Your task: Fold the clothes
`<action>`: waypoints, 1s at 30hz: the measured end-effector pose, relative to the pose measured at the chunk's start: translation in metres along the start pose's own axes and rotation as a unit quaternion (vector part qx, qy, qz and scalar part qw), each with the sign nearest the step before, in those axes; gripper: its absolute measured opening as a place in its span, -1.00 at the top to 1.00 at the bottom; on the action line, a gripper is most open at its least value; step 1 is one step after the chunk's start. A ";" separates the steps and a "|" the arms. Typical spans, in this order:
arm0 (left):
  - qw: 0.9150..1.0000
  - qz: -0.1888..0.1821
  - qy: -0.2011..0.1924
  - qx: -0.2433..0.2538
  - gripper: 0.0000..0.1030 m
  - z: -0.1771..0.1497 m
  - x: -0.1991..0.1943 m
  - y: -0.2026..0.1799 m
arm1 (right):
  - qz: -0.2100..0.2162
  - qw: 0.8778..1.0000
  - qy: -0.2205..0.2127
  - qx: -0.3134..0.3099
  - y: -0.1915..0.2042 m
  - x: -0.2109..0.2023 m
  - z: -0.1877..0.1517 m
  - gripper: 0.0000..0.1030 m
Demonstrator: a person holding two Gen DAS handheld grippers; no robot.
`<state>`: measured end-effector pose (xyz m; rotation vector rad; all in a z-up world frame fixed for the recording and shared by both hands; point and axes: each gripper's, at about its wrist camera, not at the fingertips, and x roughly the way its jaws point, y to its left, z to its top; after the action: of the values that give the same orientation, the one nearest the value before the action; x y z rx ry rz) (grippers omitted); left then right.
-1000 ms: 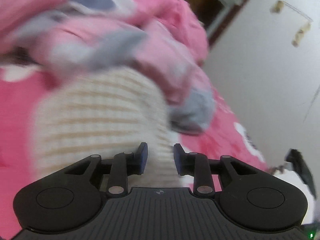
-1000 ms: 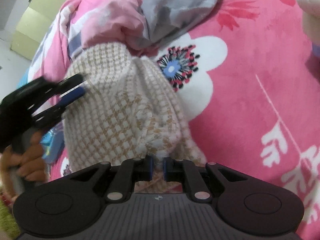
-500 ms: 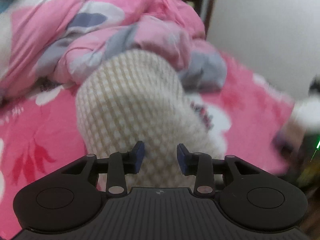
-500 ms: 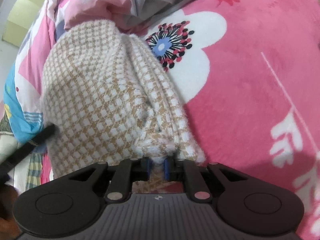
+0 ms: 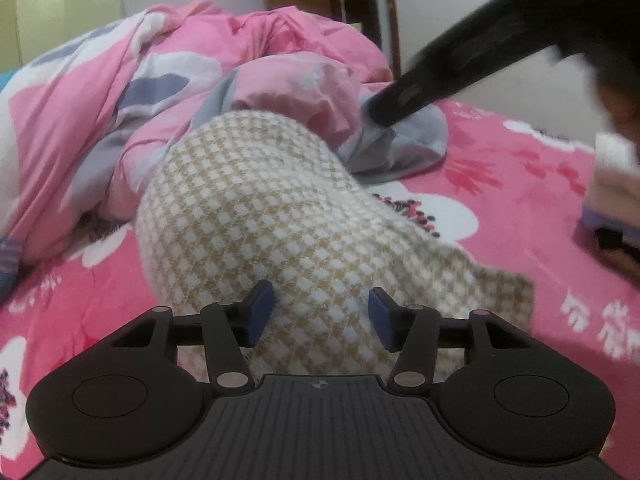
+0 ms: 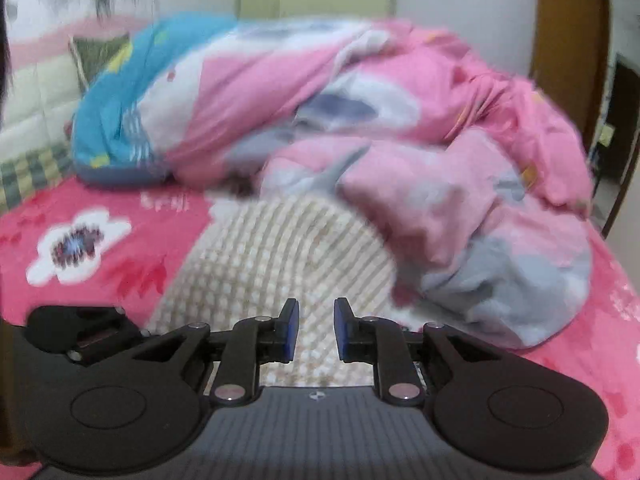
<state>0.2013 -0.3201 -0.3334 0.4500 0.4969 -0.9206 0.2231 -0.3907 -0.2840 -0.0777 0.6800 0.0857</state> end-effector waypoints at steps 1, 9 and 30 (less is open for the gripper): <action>1.000 0.002 -0.001 0.004 -0.06 -0.002 0.001 -0.001 | -0.001 0.999 0.036 -0.002 -0.001 0.019 -0.021 0.65; 0.998 0.011 -0.014 0.058 -0.20 -0.020 0.006 -0.021 | -0.013 0.984 0.147 -0.100 0.006 0.063 -0.065 0.70; 0.994 -0.020 -0.077 0.080 -0.22 -0.054 0.007 0.004 | 0.128 0.986 0.002 -0.109 0.040 0.192 0.043 0.77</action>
<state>0.1966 -0.2919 -0.3803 0.5108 0.2929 -1.0290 0.3942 -0.3367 -0.3738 -0.2007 0.6796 0.4068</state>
